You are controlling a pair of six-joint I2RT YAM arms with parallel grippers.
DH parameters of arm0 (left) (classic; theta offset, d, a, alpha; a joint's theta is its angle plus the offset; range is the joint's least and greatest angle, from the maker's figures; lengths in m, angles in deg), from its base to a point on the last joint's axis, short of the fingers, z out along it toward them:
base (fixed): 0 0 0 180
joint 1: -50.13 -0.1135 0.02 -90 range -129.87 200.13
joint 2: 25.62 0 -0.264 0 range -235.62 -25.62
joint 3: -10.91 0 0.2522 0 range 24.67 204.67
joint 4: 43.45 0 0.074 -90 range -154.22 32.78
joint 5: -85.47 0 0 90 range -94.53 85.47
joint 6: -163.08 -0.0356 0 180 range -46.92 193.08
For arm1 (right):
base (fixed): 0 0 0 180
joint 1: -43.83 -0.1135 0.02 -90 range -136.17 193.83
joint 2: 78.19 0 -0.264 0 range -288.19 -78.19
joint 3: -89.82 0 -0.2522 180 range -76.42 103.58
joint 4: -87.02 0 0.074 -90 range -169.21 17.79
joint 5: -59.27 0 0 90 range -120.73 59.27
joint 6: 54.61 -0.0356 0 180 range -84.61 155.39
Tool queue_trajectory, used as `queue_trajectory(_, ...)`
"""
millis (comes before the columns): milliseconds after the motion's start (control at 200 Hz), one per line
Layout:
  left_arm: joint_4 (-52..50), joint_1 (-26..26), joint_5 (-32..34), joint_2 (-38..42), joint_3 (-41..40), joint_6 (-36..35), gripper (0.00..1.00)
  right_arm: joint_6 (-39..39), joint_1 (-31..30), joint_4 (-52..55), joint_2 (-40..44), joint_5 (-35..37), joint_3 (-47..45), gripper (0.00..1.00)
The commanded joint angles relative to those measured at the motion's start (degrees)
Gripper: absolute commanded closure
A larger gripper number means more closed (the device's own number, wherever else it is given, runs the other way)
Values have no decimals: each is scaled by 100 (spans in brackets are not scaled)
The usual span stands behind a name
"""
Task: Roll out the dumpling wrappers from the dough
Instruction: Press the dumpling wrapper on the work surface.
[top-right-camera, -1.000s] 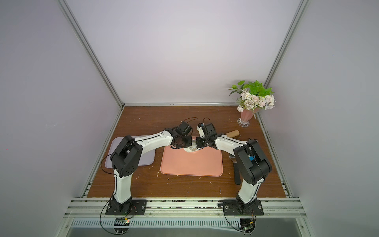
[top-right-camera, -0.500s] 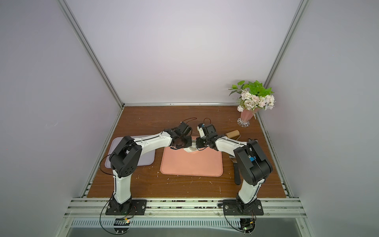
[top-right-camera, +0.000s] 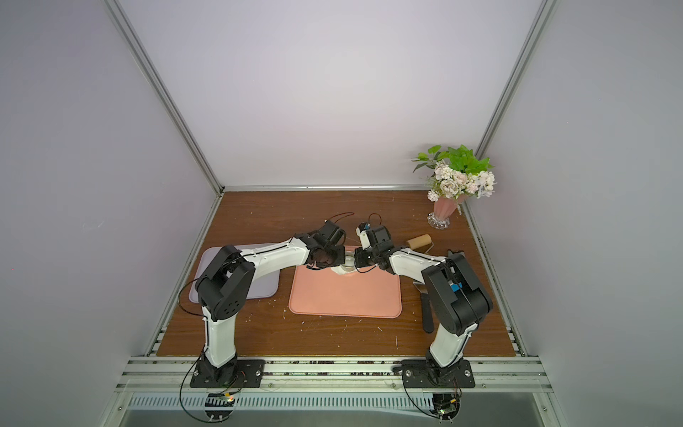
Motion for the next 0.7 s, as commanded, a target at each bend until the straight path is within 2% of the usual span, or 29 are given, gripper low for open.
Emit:
queue_trajectory(0,-1053,-47,102,-292,-355,-100,100,2,105,860,-382,543,-356,100)
queue_trajectory(696,-1052,-52,98,-329,-476,-121,100,-78,163,639,-389,556,-704,100)
